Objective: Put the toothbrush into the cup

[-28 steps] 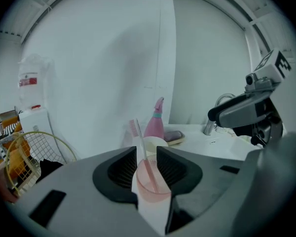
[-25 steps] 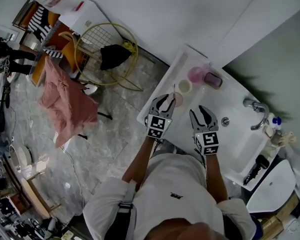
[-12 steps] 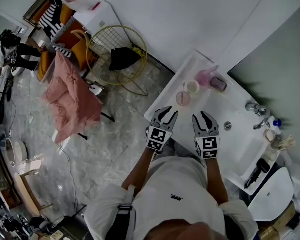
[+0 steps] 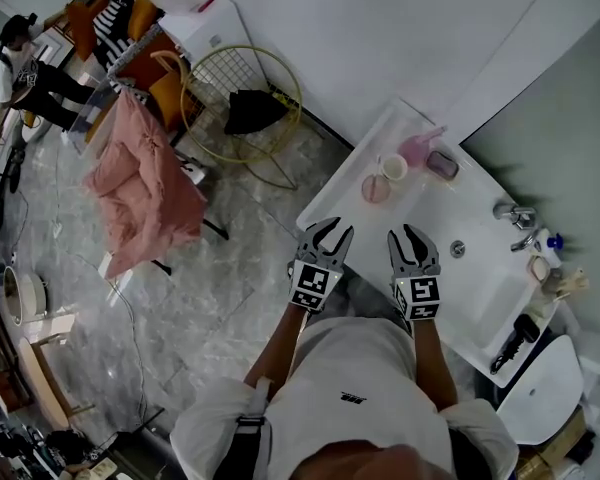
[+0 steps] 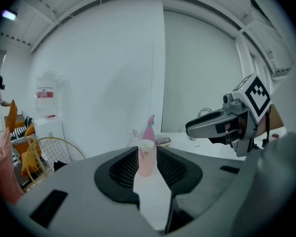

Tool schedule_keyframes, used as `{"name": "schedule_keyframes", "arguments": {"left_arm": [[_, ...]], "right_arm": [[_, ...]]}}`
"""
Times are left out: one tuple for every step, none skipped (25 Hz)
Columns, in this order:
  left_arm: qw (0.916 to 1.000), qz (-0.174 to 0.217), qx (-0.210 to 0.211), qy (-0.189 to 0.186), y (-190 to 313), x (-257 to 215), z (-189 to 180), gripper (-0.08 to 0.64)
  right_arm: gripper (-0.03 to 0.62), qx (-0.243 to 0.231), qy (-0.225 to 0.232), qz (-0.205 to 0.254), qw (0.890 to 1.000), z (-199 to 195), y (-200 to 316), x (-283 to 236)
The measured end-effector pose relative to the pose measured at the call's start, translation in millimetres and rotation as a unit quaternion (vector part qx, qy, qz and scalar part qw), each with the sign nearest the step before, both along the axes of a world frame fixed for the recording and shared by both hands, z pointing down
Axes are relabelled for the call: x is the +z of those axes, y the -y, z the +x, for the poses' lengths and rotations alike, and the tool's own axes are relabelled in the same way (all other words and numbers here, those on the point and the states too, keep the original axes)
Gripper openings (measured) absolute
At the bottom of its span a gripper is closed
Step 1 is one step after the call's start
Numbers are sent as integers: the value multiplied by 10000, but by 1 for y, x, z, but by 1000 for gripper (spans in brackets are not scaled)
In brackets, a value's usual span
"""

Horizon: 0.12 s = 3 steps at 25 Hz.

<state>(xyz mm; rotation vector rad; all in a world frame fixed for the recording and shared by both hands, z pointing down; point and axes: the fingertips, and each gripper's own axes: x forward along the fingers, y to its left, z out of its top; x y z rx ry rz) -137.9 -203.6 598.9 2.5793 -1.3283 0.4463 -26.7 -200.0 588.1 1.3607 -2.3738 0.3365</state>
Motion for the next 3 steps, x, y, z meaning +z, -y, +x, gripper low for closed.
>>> {"name": "schedule_keyframes", "arguments": {"left_arm": [[10000,51,-11,47,-1,-3,-2,112],[9999,101,-25,79,-2,-5,-4,112],[9998,150,-40,104,-2,-8,-6,112]], "right_arm": [[144,20,2,-7,10000,-1,-1,1],[144,40,6,-15,10000,-2,-1,1],[144,60,11,-22,10000,-3,-2,2]]}}
